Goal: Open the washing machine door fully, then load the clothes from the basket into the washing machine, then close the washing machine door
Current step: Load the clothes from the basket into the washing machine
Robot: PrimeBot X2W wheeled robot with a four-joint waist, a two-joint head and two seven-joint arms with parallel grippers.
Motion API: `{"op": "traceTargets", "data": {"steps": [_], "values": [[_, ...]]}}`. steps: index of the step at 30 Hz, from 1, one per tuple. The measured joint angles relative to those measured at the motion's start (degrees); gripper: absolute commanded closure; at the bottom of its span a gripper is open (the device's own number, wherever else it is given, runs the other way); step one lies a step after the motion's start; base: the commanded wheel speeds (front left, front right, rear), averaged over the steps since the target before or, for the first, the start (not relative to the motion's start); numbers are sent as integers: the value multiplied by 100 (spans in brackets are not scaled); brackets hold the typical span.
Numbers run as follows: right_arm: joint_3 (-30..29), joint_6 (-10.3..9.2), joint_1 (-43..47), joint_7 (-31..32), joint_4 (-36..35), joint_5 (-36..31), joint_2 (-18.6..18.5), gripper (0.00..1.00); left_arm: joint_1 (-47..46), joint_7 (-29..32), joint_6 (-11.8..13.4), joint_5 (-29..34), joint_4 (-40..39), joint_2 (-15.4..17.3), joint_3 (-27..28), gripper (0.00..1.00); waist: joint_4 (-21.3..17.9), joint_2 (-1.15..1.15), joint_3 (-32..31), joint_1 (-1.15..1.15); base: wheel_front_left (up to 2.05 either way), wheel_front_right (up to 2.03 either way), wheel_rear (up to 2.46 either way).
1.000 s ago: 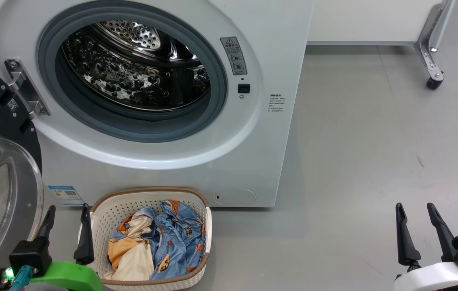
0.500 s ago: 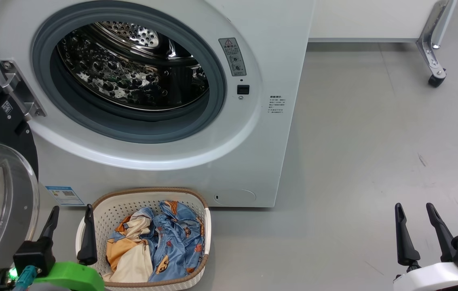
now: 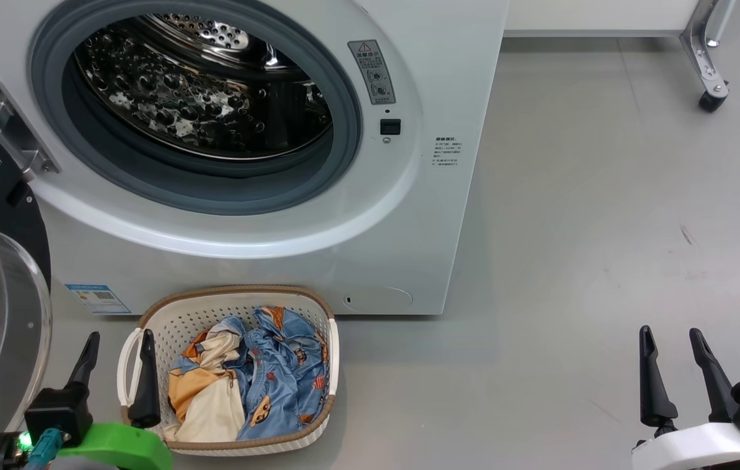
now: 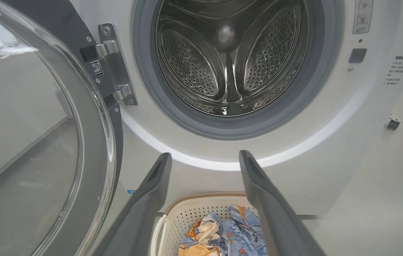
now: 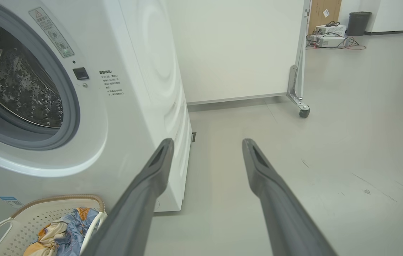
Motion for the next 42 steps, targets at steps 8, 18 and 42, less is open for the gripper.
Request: {"op": "traceTargets", "data": {"steps": [8, 18, 42], "values": [[140, 3, -22, 0, 15, -135, -86, 0, -37, 0, -7, -15, 1, -5, -79, 0, -42, 0, 369, 0, 0, 0, 0], [227, 5, -285, 1, 20, -226, -130, 0, -382, 0, -32, -85, 19, -4, -129, 0, -74, 0, 1082, 0, 0, 0, 0], [500, 5, -1189, 24, -48, -417, -100, 0, -1841, 2, -58, -371, 604, 326, -111, 0, -280, 0, 3030, 1, 0, 0, 0]]}}
